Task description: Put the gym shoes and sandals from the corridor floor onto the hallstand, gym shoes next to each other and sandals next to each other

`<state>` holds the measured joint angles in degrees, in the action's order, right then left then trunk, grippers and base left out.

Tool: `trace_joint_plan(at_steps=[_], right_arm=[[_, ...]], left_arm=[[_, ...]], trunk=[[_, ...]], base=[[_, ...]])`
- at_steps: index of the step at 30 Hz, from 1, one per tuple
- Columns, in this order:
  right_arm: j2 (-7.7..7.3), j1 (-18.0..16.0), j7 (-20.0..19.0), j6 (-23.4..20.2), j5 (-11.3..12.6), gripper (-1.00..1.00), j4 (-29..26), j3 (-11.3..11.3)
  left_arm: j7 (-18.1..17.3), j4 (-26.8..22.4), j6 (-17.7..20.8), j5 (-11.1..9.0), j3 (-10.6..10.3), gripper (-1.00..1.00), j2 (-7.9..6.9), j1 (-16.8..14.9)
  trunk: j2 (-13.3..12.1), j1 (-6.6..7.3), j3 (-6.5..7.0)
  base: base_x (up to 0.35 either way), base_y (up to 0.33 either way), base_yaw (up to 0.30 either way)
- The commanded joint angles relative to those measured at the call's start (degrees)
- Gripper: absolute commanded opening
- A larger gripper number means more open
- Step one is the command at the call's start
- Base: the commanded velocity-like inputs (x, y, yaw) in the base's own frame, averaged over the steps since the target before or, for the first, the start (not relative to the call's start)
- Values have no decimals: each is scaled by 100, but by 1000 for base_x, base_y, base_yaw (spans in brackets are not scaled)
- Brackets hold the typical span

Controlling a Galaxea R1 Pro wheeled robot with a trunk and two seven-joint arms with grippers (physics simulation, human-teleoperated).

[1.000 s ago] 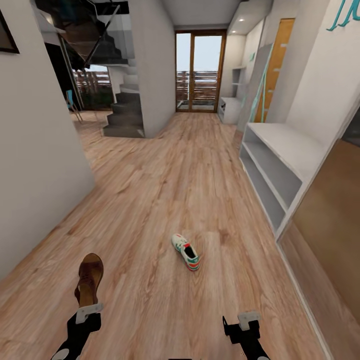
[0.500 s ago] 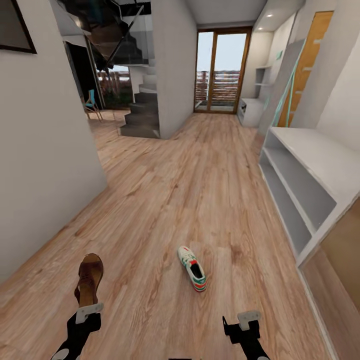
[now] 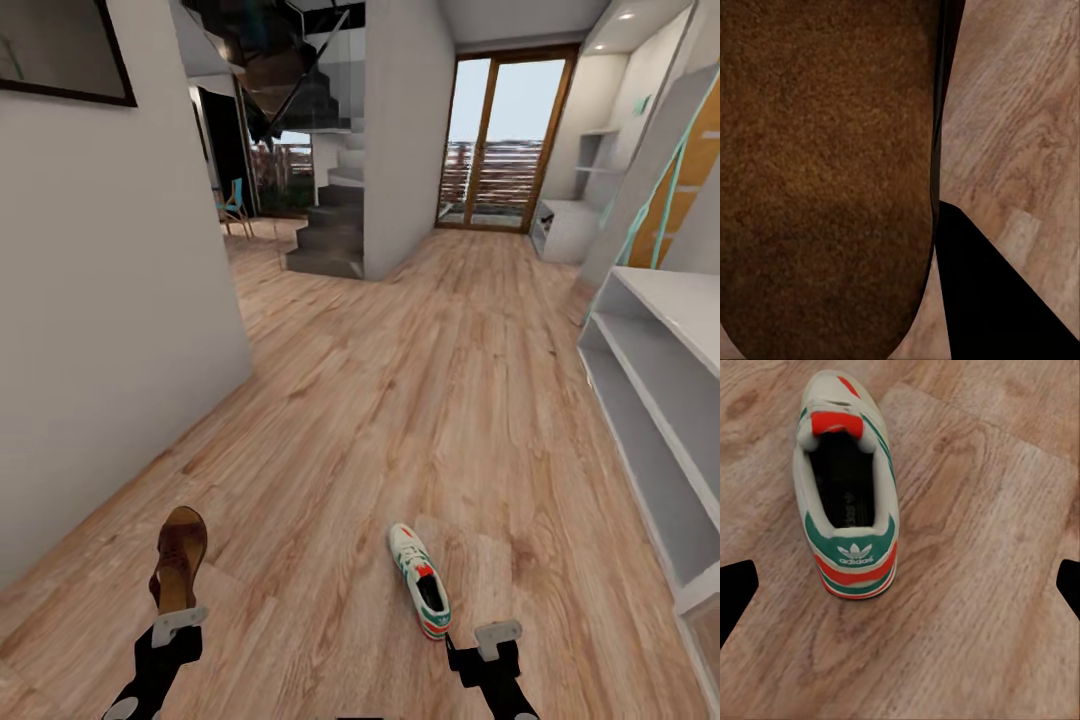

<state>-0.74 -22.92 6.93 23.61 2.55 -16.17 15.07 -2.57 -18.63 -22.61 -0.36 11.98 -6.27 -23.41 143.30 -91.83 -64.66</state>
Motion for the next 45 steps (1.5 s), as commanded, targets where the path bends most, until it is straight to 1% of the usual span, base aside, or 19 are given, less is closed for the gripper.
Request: trace_joint_plan(at_steps=[1, 6, 8, 10, 11, 12, 13, 15, 17, 21, 24, 33, 38, 41, 45], right_arm=[[-5, -2, 39, 12, 26, 100, 0, 49], [-5, -2, 42, 2, 26, 100, 6, 36], [-4, -2, 44, -4, 26, 100, 8, 33], [1, -2, 45, -5, 26, 100, 9, 30], [2, -2, 44, -11, 26, 100, 9, 22], [5, -2, 43, -14, 26, 100, 9, 19], [4, -2, 43, -14, 26, 100, 9, 21], [8, -2, 40, -14, 26, 100, 9, 26], [10, -2, 40, -15, 26, 100, 9, 28], [12, -2, 38, -15, 26, 100, 11, 33], [12, -2, 37, -15, 26, 100, 16, 38], [12, -2, 43, -15, 20, 100, 18, 38], [20, -7, 39, -80, 18, 100, -27, 23], [32, -9, 43, -193, 14, 100, -138, 22], [51, -40, 45, -735, 15, 100, -399, 22]], left_arm=[[-26, 4, -15, 32, 24, -100, 3, -5], [-66, -74, 1, 74, -10, -100, 4, -22], [-82, -114, 65, 74, -18, -100, 19, -106], [-81, -286, 136, 79, -18, -100, 54, -288], [-87, -448, 488, 80, -19, -100, 84, -609], [-99, -546, 1112, 78, -19, -100, 134, -1014], [-101, -567, 1261, 81, -19, -100, 169, -1146], [-96, -578, 1328, 85, -21, -100, 195, -1220], [-84, -582, 1349, 91, -34, -100, 205, -1248], [-64, -588, 1376, 104, -133, -100, 211, -1262], [-54, -589, 1384, 108, -179, -100, 213, -1251], [-59, -587, 1382, 108, -193, -100, 214, -1234], [-53, -584, 1374, 113, -195, -100, 211, -1223], [-51, -582, 1374, 114, -205, -100, 207, -1220], [-62, -581, 1378, 115, -212, -100, 205, -1218]], trunk=[[2, 0, -4], [2, 0, -4], [2, 0, -4], [2, 0, -4], [2, 0, -4], [2, 0, -4], [2, 0, -4], [2, 0, -4], [2, 0, -4], [2, 0, -4], [2, 0, -4], [2, 0, -4], [2, 0, -4], [2, 0, -4], [2, 0, -4]], base=[[89, 0, 189], [33, 0, 70], [3, 0, 7], [1, 0, 3], [0, 0, 0], [0, 0, 0], [0, 0, 0], [0, 0, 0], [0, 0, 0], [20, 0, 0], [210, 0, 0], [304, 0, 0], [117, 0, 0], [33, 0, 0], [9, 0, 0]])
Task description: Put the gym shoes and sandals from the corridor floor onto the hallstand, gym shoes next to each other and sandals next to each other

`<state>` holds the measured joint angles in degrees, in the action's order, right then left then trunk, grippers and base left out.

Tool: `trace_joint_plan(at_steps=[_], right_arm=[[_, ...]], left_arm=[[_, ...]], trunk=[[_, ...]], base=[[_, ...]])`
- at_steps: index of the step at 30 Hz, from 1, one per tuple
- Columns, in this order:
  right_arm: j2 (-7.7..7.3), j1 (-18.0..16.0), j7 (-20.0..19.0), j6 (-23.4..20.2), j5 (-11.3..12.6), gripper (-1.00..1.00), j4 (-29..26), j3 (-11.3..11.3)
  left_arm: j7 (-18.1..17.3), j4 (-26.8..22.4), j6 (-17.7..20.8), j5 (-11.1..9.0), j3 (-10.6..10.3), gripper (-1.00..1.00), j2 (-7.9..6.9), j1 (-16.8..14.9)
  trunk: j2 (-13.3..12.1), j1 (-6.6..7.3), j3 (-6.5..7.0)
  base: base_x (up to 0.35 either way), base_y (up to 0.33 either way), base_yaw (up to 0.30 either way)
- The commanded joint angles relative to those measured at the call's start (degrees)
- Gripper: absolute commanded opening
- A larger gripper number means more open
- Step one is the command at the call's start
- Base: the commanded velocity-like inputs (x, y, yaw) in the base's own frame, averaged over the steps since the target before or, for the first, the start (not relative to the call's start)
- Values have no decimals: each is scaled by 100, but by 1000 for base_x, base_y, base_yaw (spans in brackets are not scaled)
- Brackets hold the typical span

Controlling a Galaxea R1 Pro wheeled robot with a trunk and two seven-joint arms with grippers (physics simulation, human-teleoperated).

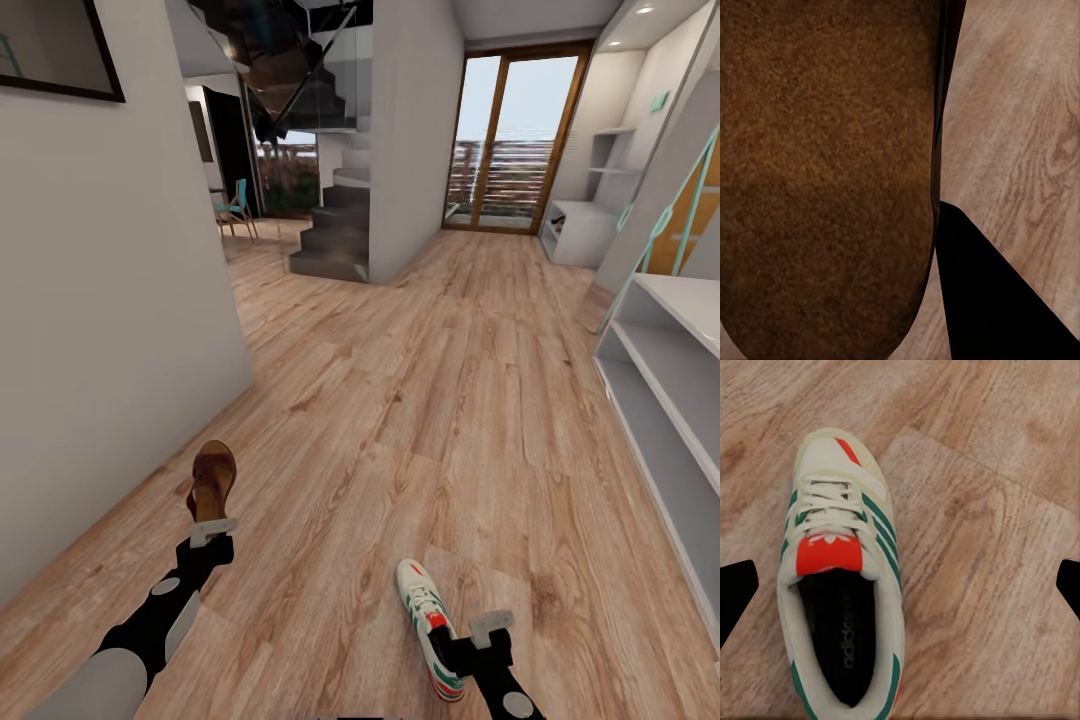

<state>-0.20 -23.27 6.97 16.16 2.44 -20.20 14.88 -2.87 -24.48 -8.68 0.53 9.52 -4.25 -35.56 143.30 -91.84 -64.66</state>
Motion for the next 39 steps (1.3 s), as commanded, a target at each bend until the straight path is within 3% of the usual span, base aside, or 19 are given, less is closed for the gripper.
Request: trace_joint_plan(at_steps=[1, 2, 4, 13, 25, 39], right_arm=[[-2, -13, 41, -70, 27, 100, -41, 42], [1, -46, 41, -385, 32, 100, -324, 42], [2, -54, 41, -483, 36, 100, -444, 42], [5, -63, 24, -571, 45, 100, -589, 42], [1, -63, 23, -570, 50, 100, -610, 26], [2, -64, 32, -570, 46, 100, -815, 24]], left_arm=[[-33, 5, -14, 26, 33, -100, 3, -3], [-37, 5, -12, 26, 28, -100, 3, -3], [-41, 5, -6, 26, 26, -100, 3, -6], [-63, 5, 24, 29, 39, -100, -10, -20], [-76, 5, 33, 19, 41, -100, -13, -36], [-148, -167, 51, 18, 40, -100, 22, -104]], trunk=[[2, 1, -4], [2, 1, -4], [2, 1, -4], [2, 1, -4], [18, -30, -277], [36, -66, -701]], base=[[3, 0, 0], [1, 0, 0], [0, 0, 0], [0, 0, 0], [0, 0, 0], [0, 0, 0]])
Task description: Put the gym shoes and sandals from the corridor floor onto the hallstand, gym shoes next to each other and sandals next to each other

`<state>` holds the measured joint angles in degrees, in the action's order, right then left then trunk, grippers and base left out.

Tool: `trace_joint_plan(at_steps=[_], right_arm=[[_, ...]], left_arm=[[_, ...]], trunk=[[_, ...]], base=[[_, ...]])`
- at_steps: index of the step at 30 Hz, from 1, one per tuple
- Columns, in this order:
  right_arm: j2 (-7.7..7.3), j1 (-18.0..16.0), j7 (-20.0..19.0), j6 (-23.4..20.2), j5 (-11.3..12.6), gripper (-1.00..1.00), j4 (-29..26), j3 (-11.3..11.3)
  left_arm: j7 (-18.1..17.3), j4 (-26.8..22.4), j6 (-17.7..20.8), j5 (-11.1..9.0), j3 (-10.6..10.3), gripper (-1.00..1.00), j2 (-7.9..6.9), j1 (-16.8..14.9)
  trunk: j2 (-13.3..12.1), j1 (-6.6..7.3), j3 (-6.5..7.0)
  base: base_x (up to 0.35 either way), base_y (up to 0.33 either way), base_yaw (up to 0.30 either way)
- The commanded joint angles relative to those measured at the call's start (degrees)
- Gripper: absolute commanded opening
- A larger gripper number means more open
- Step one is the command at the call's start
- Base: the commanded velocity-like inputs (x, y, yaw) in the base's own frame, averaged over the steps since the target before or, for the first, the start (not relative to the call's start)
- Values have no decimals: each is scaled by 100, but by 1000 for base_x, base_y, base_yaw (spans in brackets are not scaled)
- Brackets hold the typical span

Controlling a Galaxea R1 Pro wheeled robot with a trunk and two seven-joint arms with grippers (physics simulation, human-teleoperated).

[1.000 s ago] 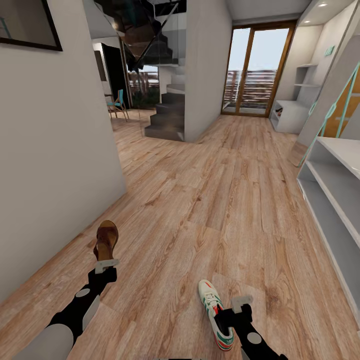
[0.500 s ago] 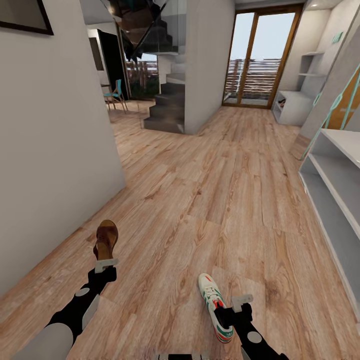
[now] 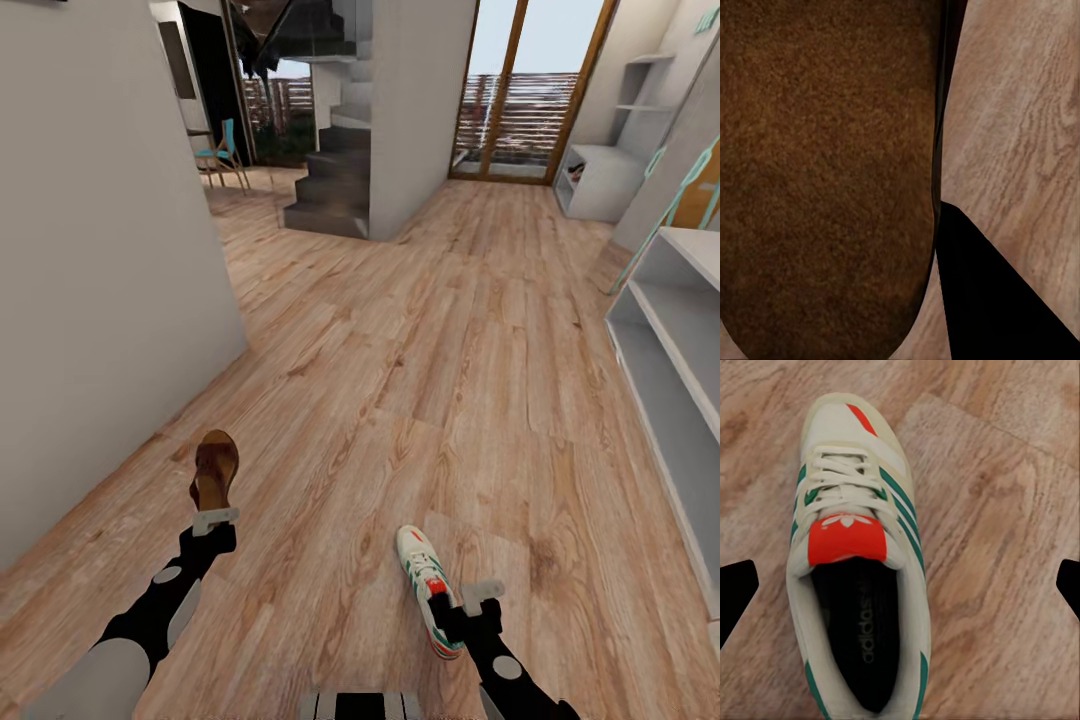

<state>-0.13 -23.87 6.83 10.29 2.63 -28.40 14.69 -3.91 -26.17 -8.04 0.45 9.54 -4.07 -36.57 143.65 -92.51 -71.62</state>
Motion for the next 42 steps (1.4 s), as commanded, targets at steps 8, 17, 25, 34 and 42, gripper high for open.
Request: trace_joint_plan(at_steps=[8, 17, 25, 34, 42], right_arm=[[-4, -4, 46, 17, 27, 100, -82, 43], [-4, -4, 46, 17, 28, 100, -125, 43], [-4, -4, 46, 17, 27, 100, -130, 43], [-13, -4, 46, 17, 27, 100, -124, 43], [-16, -4, 46, 17, 27, 100, -122, 40]], left_arm=[[-80, -931, 772, 33, 39, -100, 80, -5], [-75, -1197, 980, 26, -215, -100, 82, 13], [-75, -1205, 991, 25, -247, -100, 82, 18], [-75, -1197, 997, 17, -243, -100, 81, 26], [-75, -1193, 992, 16, -242, -100, 76, 39]], trunk=[[13, -19, -255], [25, -42, -537], [35, -63, -787], [47, -86, -1068], [58, -107, -1319]], base=[[0, 0, 0], [0, 0, 0], [0, 0, 0], [0, 0, 0], [0, 0, 0]])
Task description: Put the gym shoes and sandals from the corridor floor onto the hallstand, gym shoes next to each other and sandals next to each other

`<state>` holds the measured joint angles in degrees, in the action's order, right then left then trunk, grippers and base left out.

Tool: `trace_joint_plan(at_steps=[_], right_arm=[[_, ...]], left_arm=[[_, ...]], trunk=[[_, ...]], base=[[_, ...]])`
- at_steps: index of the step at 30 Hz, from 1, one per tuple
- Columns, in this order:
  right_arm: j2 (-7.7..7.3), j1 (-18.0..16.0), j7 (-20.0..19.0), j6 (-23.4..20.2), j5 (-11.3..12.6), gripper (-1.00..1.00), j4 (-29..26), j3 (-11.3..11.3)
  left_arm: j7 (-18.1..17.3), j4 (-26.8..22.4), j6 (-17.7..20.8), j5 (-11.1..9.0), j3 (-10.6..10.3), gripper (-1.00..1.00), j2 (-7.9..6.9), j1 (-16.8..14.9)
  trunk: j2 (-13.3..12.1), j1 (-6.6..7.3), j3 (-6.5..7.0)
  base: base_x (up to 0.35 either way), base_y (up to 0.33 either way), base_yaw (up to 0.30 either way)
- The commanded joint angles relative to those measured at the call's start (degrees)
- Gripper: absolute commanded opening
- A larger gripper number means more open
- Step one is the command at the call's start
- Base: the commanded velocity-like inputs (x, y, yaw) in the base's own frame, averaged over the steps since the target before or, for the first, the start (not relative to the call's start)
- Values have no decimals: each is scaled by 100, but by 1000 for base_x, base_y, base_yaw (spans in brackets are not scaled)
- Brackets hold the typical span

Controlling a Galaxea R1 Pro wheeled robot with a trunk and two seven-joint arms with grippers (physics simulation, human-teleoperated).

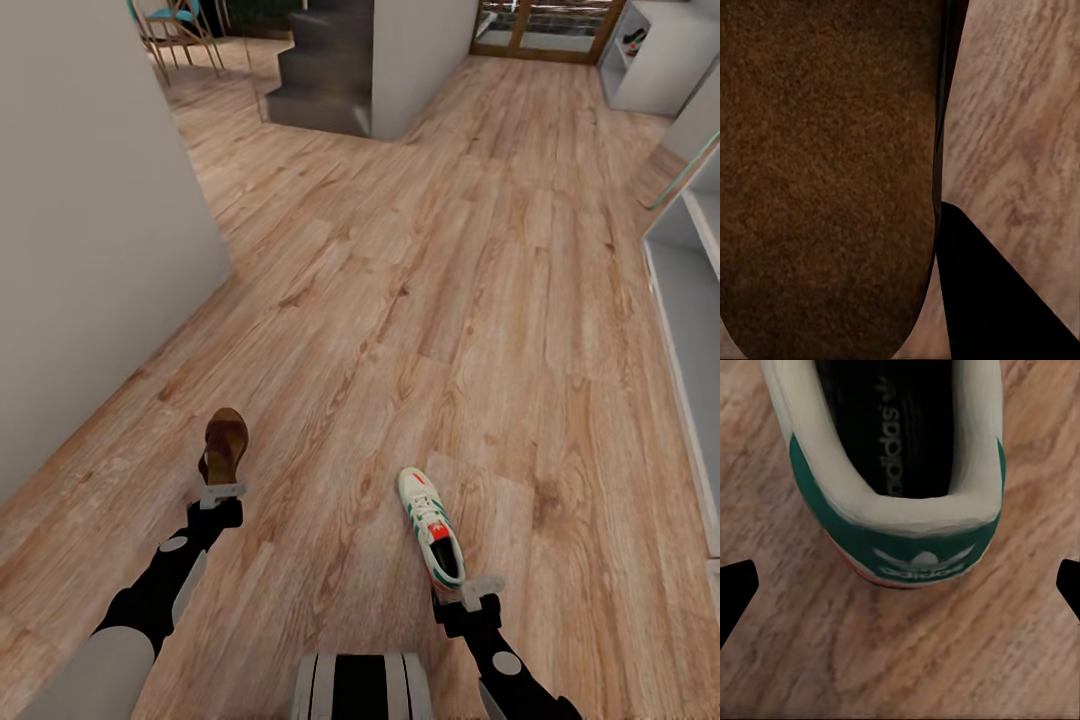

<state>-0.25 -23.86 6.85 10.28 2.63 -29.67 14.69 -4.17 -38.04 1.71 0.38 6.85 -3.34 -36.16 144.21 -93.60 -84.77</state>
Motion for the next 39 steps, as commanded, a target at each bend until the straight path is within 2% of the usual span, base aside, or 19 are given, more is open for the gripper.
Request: trace_joint_plan(at_steps=[1, 10, 39], right_arm=[[-6, -4, 44, 18, 27, 100, 5, 38], [-9, -4, 46, 18, 27, 100, 5, 39], [-37, -4, 53, 18, 21, 100, 5, 34]], left_arm=[[-49, -8, 16, 23, 27, -100, 2, 0], [-49, -11, 14, 23, 27, -100, 1, 11], [-49, -22, -42, 24, 27, -100, 0, 48]], trunk=[[3, -1, -35], [15, -24, -297], [15, -24, -303]], base=[[0, 0, 0], [0, 0, 0], [42, 0, 0]])
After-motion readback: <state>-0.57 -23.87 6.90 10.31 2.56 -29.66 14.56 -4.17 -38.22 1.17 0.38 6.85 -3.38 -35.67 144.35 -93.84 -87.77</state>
